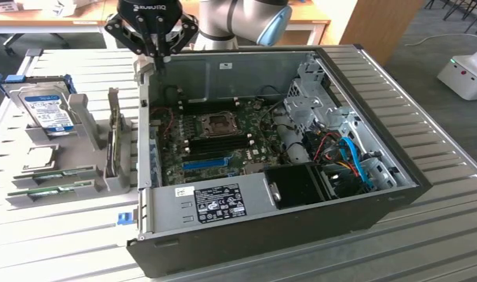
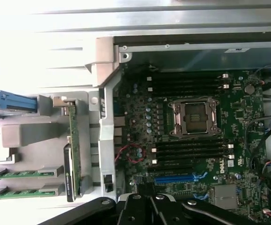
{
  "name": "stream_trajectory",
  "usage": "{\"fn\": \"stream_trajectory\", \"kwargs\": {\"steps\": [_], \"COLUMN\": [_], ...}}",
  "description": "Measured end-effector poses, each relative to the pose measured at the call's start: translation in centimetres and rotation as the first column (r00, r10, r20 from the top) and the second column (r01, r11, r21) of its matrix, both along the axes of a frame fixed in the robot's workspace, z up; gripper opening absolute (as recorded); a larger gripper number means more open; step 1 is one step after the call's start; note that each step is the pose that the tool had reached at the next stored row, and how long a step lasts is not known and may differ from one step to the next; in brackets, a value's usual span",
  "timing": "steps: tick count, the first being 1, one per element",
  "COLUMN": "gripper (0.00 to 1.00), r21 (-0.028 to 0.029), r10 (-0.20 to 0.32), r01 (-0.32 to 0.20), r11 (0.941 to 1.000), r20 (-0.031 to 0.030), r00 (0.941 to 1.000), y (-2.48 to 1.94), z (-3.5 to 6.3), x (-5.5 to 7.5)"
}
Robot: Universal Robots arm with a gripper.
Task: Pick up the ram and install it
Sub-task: 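Reach for the ram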
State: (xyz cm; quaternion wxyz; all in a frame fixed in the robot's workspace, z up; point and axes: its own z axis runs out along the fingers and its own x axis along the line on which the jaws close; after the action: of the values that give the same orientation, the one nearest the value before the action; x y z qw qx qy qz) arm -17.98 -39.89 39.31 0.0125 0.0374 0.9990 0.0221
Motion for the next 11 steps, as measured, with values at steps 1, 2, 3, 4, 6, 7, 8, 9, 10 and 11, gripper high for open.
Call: {"fn": "stream_trajectory", "kwargs": {"steps": [1,2,3,4,6,7,8,9,10,11], "gripper": [0.11,0.11,0.11,0.11,0.11,0.11,0.11,0.11,0.11,0.11], "r21": [0.0,0.0,0.0,0.0,0.0,0.0,0.0,-0.0001,0.0,0.0], "r10": [0.0,0.0,0.0,0.0,0.0,0.0,0.0,0.0,0.0,0.0], "r01": [0.0,0.0,0.0,0.0,0.0,0.0,0.0,0.0,0.0,0.0], "r11": [1.0,1.0,1.0,1.0,1.0,1.0,1.0,1.0,1.0,1.0], "r20": [0.0001,0.0,0.0,0.0,0.0,0.0,0.0,0.0,0.0,0.0], "r00": [1.0,1.0,1.0,1.0,1.0,1.0,1.0,1.0,1.0,1.0], "y": [0.0,0.0,0.0,0.0,0.0,0.0,0.0,0.0,0.0,0.0], "z": [0.0,0.0,0.0,-0.01,-0.01,-0.01,-0.01,-0.01,-0.02,-0.02], "x": [-0.2,-0.3,-0.5,-0.6,-1.0,-1.1,-1.3,-1.4,-1.6,-1.8]}}
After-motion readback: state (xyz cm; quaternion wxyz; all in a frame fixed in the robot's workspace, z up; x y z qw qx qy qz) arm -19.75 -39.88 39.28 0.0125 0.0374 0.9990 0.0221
